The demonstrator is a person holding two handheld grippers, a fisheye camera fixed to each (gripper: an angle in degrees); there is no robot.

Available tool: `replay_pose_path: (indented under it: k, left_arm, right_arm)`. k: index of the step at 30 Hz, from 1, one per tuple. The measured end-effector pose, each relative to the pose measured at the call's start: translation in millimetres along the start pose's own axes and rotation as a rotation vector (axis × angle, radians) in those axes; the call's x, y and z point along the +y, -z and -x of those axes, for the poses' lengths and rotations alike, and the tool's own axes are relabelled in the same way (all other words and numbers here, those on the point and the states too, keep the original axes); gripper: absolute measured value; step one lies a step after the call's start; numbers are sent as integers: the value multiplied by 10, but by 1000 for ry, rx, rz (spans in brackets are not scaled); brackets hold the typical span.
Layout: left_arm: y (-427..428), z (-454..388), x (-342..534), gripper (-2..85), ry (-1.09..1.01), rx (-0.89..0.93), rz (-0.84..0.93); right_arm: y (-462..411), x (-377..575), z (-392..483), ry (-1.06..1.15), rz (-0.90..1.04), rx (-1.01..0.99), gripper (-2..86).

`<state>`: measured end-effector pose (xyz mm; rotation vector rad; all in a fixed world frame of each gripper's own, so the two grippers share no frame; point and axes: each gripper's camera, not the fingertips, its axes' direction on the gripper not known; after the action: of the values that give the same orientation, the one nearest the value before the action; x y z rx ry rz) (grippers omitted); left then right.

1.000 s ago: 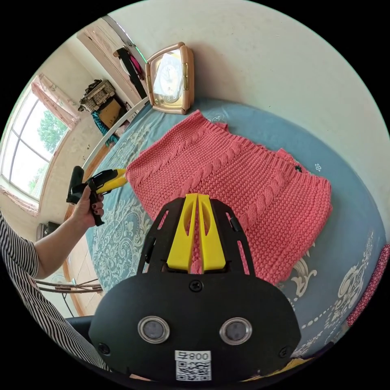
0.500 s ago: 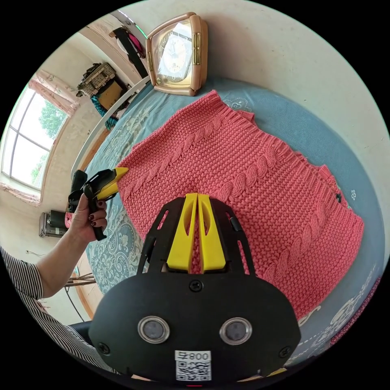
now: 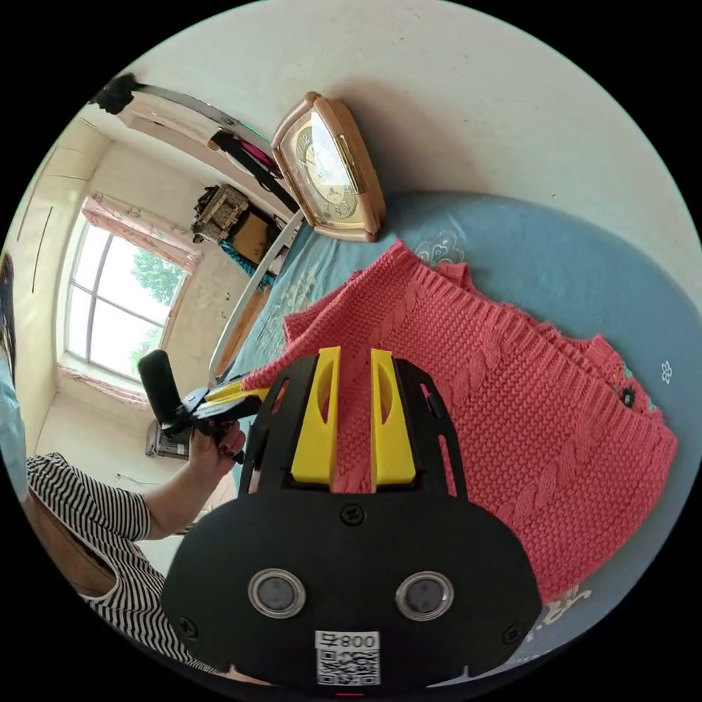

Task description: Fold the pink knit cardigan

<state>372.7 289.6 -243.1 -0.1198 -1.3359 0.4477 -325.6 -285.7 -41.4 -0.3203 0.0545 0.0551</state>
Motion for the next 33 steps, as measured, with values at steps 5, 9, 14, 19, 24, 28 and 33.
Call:
replay_pose_path:
  k: [5, 9, 14, 19, 24, 28, 33]
  left_arm:
    - [45, -573, -100, 71, -93, -73, 45]
    - [69, -938, -154, 70, -152, -99, 66]
    - [78, -1557, -260, 70, -263, -179, 104]
    - [106, -2093, -333, 69, -363, -260, 142]
    - [311, -2551, -421, 68, -403, -242, 122]
    - [528, -3026, -521, 67, -445, -131, 66]
    - [464, -3745, -603, 67, -589, -63, 63]
  right_arm:
    - [-366, -556, -303, -94, 110, -193, 119]
    - [-491, -726, -322, -82, 162, -162, 128]
    - [-579, -731, -312, -64, 230, -153, 138]
    - [-537, -665, -268, -5, 297, -63, 103]
    - [-19, -437, -230, 67, 196, -55, 71]
    - [860, -12, -402, 86, 48, -112, 61]
    - [1694, 690, -802, 16, -72, -116, 51]
